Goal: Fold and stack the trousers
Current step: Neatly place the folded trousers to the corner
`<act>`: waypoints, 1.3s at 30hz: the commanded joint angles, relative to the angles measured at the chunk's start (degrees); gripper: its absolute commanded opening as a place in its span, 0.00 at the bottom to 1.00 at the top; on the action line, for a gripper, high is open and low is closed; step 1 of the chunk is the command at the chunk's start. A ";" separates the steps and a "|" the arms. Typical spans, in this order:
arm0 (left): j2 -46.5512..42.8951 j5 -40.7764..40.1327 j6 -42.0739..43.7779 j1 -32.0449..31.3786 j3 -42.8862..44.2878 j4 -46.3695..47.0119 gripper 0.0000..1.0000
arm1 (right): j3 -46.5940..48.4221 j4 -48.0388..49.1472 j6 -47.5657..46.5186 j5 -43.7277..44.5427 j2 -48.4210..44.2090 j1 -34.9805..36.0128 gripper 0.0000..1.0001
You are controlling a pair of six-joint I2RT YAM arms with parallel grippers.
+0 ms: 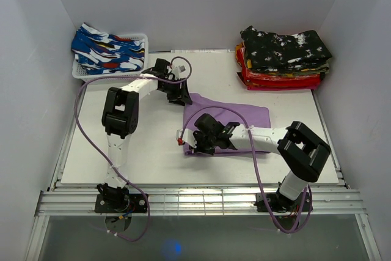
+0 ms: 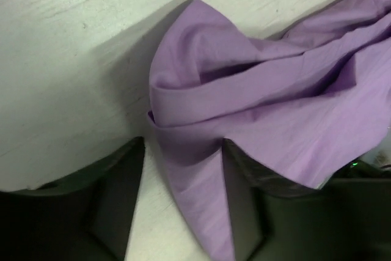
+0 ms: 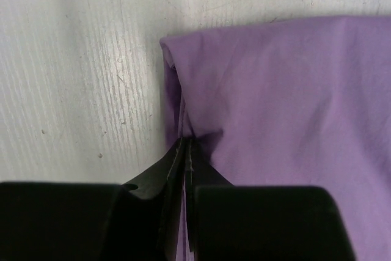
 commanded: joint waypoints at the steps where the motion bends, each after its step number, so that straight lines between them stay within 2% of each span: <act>1: 1.45 4.96 -0.67 0.25 1.91 3.03 0.56 | -0.65 0.23 0.32 -1.72 -1.46 0.53 0.08; 2: 1.72 5.23 -0.67 0.25 2.00 3.30 0.41 | -0.65 0.23 0.41 -1.89 -1.72 0.62 0.08; 5: 2.86 3.83 -0.76 0.60 3.75 4.44 0.13 | -1.26 -0.21 0.85 -2.51 -2.34 0.79 0.08; 6: 3.13 3.57 -0.76 1.12 4.54 4.62 0.00 | -1.96 -0.38 0.85 -2.68 -2.60 0.88 0.08; 12: 4.19 1.01 1.43 3.85 10.87 3.66 0.00 | -3.64 -0.73 1.64 -3.30 -4.54 1.67 0.09; 13: 4.27 1.45 2.13 4.11 11.75 2.78 0.00 | -2.59 -1.17 1.91 -2.60 -4.97 1.67 0.15; 14: 4.19 1.71 3.10 4.29 12.63 1.64 0.12 | -2.06 -1.52 2.34 -1.55 -5.50 1.24 0.27; 15: 3.49 1.98 4.93 4.38 13.77 -0.54 0.27 | -1.62 -2.39 3.22 -0.76 -6.20 0.45 0.38; 16: 2.61 2.15 5.47 4.38 13.43 -1.17 0.55 | -1.10 -2.84 3.75 -1.36 -8.65 -2.60 0.47; 17: 1.21 1.90 5.83 4.29 12.38 -1.35 0.63 | -0.74 -3.28 4.45 -2.58 -10.15 -4.64 0.60; 19: -4.49 0.76 7.32 4.38 7.38 -1.10 0.75 | 0.66 -6.26 6.04 -7.85 -14.44 -12.60 0.62; 21: -11.59 -0.57 9.59 4.29 0.88 1.35 0.79 | 1.11 -8.46 7.00 -11.98 -17.62 -17.90 0.65; 22: -14.16 -0.83 10.74 4.29 -1.14 2.50 0.85 | 1.19 -8.90 7.18 -12.96 -20.85 -22.36 0.65; 24: -21.17 -1.63 12.85 4.38 -6.66 6.18 0.96 | 1.98 -10.39 8.40 -13.49 -24.30 -25.73 0.67; 27: -25.69 1.80 16.20 3.51 -9.85 8.56 0.97 | 0.67 -11.28 12.88 -12.44 -30.54 -31.27 0.73; 28: -27.70 2.24 18.12 2.72 -11.34 8.92 0.98 | -0.11 -12.41 16.64 -12.27 -32.82 -33.55 0.78; 30: -29.03 1.99 21.46 -1.05 -12.58 9.19 0.98 | -3.19 -14.17 20.35 -11.04 -34.24 -36.02 0.82; 31: -30.43 0.85 24.78 -2.90 -13.89 9.54 0.98 | -4.07 -16.36 21.93 -12.43 -35.29 -40.30 0.86; 33: -31.84 -5.36 28.49 -9.66 -16.09 11.73 0.98 | -5.57 -18.13 23.35 -18.31 -35.91 -46.46 0.87; 34: -32.63 -7.84 30.25 -12.38 -19.50 13.39 0.98 | -5.66 -19.01 23.96 -20.42 -35.83 -53.10 0.86; 35: -34.12 -10.13 33.74 -17.37 -21.36 15.15 0.98 | -5.40 -20.49 25.88 -21.83 -35.39 -56.13 0.86; 37: -34.92 -17.48 37.63 -22.49 -24.61 20.33 0.98 | -3.64 -22.87 26.87 -25.87 -33.11 -65.07 0.85; 38: -35.19 -19.18 40.69 -27.04 -27.59 22.35 0.98 | -3.20 -24.53 27.83 -27.11 -32.15 -67.30 0.85; 39: -35.02 -20.07 42.12 -29.00 -28.66 25.42 0.98 | -3.11 -25.07 28.27 -29.64 -30.66 -69.50 0.85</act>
